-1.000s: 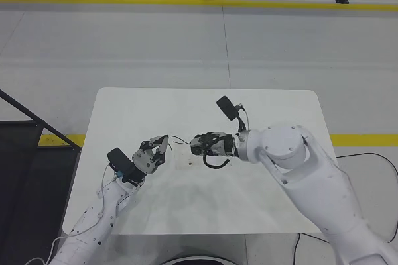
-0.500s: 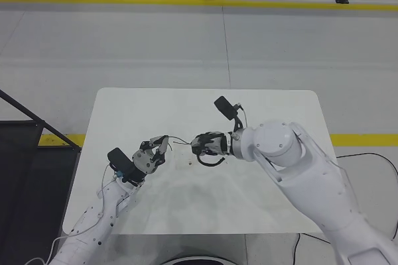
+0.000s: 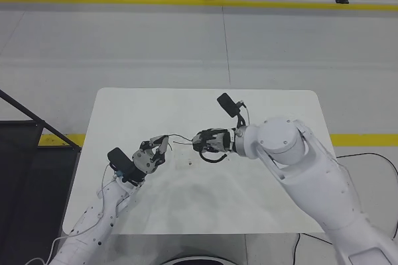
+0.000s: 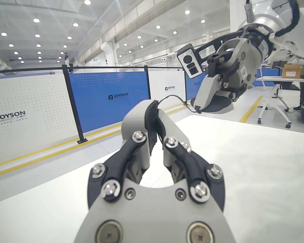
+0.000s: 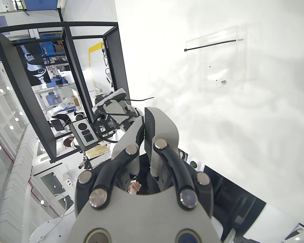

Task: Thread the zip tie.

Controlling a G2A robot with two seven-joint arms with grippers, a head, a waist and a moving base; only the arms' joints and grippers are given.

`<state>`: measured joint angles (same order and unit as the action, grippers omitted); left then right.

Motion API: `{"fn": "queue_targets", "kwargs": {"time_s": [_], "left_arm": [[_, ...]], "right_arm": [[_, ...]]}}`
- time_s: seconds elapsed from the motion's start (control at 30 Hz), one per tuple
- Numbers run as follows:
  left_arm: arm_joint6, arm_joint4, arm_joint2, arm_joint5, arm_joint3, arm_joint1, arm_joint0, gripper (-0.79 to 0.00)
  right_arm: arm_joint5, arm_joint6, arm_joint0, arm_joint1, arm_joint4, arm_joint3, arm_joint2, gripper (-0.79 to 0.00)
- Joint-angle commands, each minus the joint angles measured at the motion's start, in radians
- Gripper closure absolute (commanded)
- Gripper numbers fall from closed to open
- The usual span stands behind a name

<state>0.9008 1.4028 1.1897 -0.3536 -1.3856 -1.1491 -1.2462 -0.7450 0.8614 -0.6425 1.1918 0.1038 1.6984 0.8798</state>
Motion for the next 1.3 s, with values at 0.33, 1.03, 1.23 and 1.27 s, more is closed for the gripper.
{"fn": "queue_targets", "kwargs": {"time_s": [0.33, 1.03, 1.23, 1.27], "left_arm": [[-0.008, -0.017, 0.030, -0.014, -0.024, 0.000, -0.019, 0.000], [0.058, 0.032, -0.002, 0.143, 0.019, -0.027, -0.003, 0.000], [0.061, 0.036, 0.000, 0.141, 0.023, -0.030, -0.002, 0.000], [0.061, 0.036, 0.001, 0.141, 0.024, -0.031, -0.002, 0.000]], "right_arm": [[0.031, 0.012, -0.058, -0.022, -0.018, 0.054, 0.047, 0.000], [0.042, 0.000, -0.074, -0.026, 0.010, 0.082, 0.055, 0.000], [0.039, -0.002, -0.067, -0.024, 0.016, 0.078, 0.049, 0.000], [0.040, -0.003, -0.066, -0.025, 0.015, 0.078, 0.049, 0.000]]}}
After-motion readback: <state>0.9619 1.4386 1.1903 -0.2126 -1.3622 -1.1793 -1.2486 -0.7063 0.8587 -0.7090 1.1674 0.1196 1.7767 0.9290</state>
